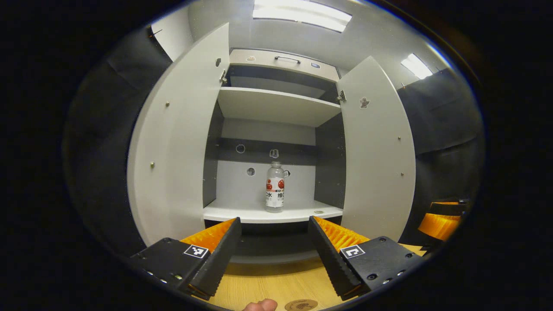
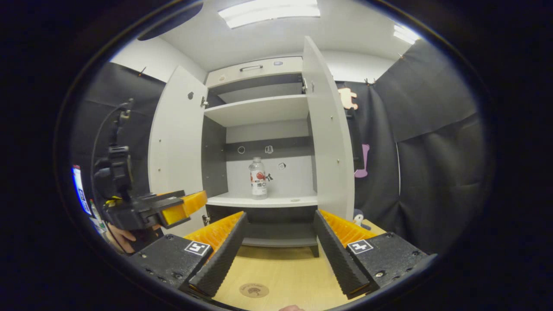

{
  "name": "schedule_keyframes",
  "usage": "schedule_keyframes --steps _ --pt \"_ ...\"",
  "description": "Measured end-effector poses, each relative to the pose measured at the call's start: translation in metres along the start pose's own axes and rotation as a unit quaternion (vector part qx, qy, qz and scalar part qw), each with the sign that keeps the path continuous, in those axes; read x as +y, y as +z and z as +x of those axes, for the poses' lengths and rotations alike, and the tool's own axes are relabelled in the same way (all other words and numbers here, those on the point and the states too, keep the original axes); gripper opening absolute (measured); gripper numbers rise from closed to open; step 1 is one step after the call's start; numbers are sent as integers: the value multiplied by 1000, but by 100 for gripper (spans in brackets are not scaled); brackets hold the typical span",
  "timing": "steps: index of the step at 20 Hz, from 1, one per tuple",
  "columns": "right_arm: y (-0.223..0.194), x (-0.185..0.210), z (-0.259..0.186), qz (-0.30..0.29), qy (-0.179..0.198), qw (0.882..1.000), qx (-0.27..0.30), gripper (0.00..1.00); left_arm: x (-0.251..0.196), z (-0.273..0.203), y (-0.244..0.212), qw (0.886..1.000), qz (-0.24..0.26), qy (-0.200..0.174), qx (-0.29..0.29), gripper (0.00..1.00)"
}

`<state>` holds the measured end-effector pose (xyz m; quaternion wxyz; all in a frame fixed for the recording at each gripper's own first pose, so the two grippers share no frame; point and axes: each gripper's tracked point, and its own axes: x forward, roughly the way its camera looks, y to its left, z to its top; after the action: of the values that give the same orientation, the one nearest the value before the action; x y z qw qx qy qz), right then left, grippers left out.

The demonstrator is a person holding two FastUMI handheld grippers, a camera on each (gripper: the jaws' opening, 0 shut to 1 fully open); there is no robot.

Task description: Grasp the bottle in the cabinet with the left hand and place it on the coaster, then close the right door with the right hand and the left door with the left hand.

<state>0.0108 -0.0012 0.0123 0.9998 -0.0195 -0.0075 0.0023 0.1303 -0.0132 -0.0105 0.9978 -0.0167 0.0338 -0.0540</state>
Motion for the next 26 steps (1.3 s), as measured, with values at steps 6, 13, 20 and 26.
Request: schedule_keyframes --steps 6,13,20,26 --pt "7 -13 2 -3 -25 1000 -4 100 -9 115 19 1000 19 -20 -14 95" --pt "10 -33 5 1 -53 999 0 97 0 262 6 999 49 -5 16 94" --pt "4 -67 0 13 -103 995 12 100 25 339 -29 996 67 35 37 95" --pt "1 -75 8 24 -103 994 17 100 22 342 -11 997 63 27 22 78"
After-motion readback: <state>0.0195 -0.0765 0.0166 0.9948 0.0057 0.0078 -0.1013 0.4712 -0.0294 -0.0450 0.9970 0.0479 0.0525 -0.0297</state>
